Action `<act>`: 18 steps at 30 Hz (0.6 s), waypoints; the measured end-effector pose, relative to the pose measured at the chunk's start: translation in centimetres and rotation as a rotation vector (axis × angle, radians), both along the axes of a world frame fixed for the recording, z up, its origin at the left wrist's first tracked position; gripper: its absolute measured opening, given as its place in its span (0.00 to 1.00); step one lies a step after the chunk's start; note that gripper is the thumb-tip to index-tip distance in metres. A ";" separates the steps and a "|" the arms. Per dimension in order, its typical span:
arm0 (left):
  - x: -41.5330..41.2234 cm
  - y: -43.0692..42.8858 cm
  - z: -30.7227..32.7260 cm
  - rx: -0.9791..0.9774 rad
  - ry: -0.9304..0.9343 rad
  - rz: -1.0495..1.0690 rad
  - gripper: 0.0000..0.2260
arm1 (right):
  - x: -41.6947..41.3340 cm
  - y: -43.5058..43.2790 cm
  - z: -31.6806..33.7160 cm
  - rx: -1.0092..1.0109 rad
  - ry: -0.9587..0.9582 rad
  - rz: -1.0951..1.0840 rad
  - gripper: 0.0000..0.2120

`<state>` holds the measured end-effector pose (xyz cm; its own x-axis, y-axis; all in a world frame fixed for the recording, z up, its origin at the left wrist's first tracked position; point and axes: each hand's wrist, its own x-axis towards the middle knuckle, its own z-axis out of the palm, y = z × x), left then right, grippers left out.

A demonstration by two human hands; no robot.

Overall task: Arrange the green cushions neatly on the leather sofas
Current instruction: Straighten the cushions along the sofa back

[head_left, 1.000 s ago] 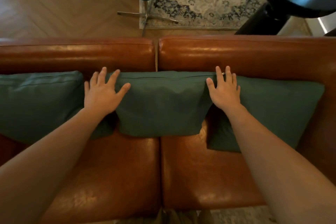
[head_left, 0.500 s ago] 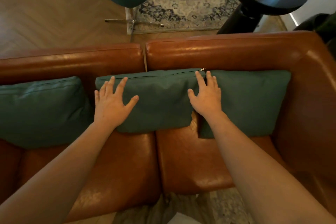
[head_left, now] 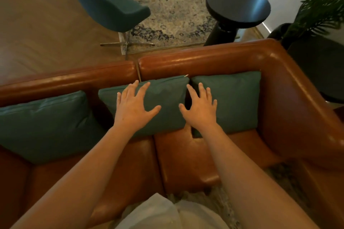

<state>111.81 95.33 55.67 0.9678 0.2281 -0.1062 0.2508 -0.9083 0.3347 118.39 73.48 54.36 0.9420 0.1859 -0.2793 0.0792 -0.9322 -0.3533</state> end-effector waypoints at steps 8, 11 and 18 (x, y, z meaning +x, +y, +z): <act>-1.0 -11.6 1.8 0.036 0.046 -0.090 0.42 | -2.1 -9.9 2.5 -0.019 -0.022 0.056 0.39; -1.2 -16.2 2.1 0.044 0.045 -0.123 0.42 | -2.4 -14.3 2.8 -0.036 -0.024 0.077 0.38; -0.7 -28.2 3.9 0.060 0.057 -0.080 0.43 | -1.5 -26.9 4.2 -0.067 -0.031 0.121 0.38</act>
